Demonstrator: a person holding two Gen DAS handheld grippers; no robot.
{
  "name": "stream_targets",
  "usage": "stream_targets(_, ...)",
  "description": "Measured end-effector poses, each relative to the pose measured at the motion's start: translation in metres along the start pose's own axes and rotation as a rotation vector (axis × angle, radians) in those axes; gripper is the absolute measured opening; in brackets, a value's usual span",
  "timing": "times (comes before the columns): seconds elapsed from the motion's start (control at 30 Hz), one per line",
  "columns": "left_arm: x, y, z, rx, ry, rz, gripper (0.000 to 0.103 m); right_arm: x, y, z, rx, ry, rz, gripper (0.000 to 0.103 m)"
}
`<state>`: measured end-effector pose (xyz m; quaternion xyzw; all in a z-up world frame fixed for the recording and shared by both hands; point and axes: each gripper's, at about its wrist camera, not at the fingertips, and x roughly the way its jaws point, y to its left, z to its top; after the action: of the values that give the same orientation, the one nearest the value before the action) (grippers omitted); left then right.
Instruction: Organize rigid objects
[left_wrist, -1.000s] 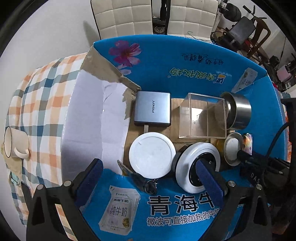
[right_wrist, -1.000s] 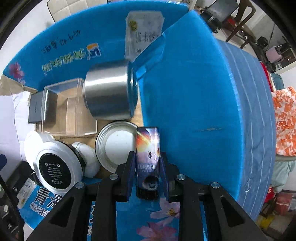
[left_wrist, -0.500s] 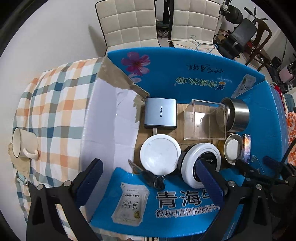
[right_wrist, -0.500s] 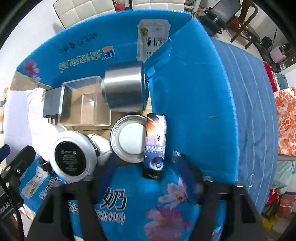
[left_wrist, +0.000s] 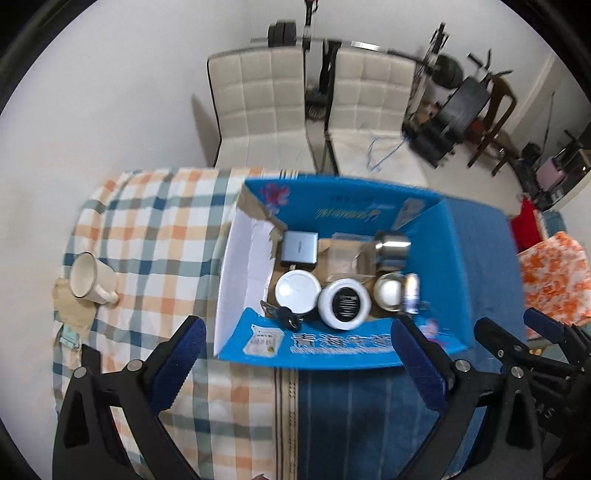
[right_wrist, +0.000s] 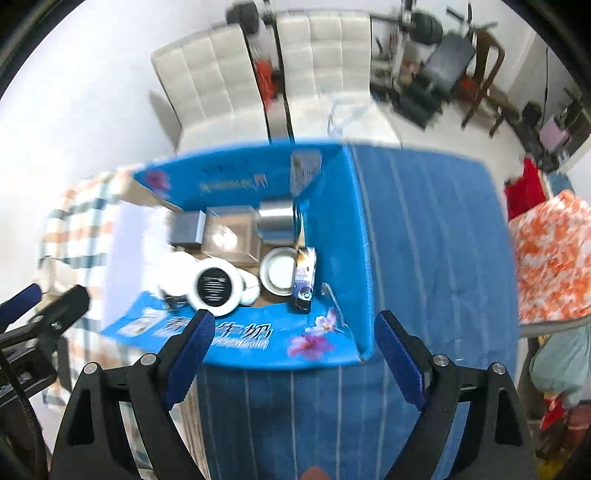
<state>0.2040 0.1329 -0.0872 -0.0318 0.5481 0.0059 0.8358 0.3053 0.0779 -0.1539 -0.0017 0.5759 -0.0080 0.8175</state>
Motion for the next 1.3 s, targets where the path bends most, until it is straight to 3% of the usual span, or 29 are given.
stream_targets(0.13,-0.049,-0.006,-0.006,0.013,-0.064,-0.014,0.103,-0.07,0.001,-0.01,-0.018,-0.1,-0.002,0.091)
stream_targets(0.3,-0.09,-0.008,-0.014,0.027,-0.118,0.01,0.103,-0.124,-0.001,-0.013,-0.023,-0.154,0.013,0.091)
stream_targets(0.53,-0.106,-0.006,-0.023,0.022,-0.126,0.015,0.103,-0.174,0.005,-0.03,-0.04,-0.185,0.009,0.091)
stream_targets(0.67,-0.106,-0.005,-0.027,0.015,-0.124,0.016,0.103,-0.183,0.007,-0.036,-0.043,-0.195,-0.008,0.091)
stream_targets(1.3,-0.095,-0.006,-0.035,0.017,-0.103,0.029,0.103,-0.145,0.001,-0.034,-0.016,-0.146,-0.04,0.091)
